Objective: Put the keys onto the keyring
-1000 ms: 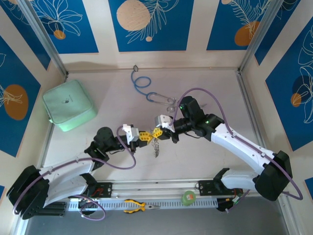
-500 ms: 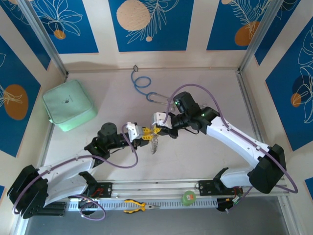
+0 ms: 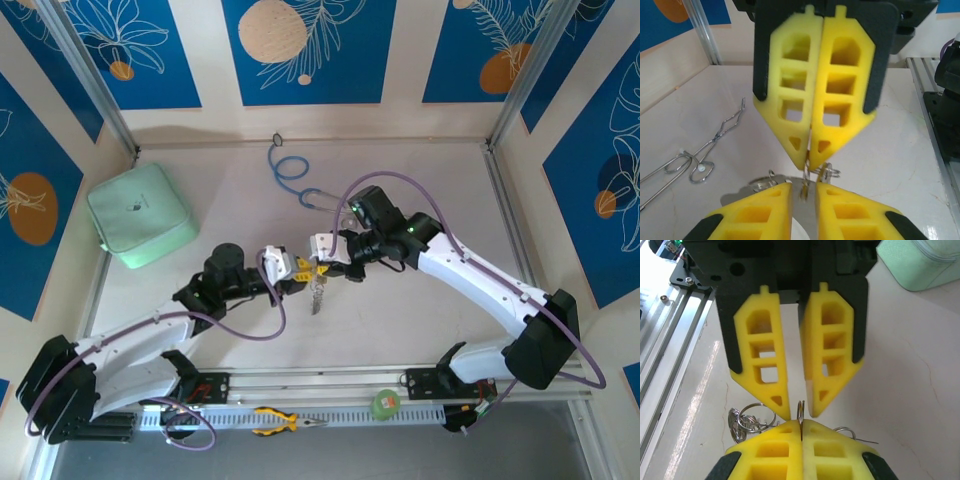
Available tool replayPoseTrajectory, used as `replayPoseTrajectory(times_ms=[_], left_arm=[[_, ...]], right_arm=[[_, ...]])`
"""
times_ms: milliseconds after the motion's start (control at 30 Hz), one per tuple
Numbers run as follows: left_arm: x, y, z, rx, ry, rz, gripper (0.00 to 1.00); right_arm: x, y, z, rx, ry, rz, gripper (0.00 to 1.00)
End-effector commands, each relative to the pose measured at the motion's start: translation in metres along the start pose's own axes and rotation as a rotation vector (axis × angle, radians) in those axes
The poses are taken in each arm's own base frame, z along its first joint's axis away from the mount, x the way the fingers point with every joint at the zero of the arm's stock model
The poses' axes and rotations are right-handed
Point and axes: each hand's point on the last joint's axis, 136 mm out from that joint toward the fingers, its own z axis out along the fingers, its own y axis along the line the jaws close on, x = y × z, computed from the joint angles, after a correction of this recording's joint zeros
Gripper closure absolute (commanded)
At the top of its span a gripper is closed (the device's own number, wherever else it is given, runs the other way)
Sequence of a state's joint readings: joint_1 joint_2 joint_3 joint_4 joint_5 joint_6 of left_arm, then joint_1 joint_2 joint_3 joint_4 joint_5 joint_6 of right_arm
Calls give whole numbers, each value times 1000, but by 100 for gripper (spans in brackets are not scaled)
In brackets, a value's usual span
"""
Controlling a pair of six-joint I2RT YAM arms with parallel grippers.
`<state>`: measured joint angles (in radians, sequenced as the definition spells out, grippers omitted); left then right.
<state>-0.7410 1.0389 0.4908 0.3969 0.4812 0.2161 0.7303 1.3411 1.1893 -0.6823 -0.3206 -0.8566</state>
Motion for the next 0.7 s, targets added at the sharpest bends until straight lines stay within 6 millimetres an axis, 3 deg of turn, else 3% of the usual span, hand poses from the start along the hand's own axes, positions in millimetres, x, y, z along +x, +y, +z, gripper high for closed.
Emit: replayPoseTrajectory(times_ms=[0, 67, 167, 233, 333, 367, 667], left_arm=[[-17, -3, 3, 29, -43, 30, 82], [-16, -3, 4, 31, -42, 30, 85], [-16, -4, 5, 35, -40, 32, 98], [-16, -5, 4, 40, -38, 35, 100], [-18, -6, 3, 40, -51, 39, 100], [-20, -6, 2, 38, -65, 40, 100], [-46, -4, 1, 30, -227, 32, 100]], right_arm=[[-11, 2, 1, -18, -14, -30, 100], [-12, 2, 1, -19, -19, -31, 100], [-15, 2, 1, -21, -29, -30, 100], [-19, -2, -3, -5, -57, -3, 100], [-23, -12, -20, 32, -149, 64, 71], [-23, -13, -25, 32, -181, 86, 68], [-18, -8, -27, -26, -280, 164, 69]])
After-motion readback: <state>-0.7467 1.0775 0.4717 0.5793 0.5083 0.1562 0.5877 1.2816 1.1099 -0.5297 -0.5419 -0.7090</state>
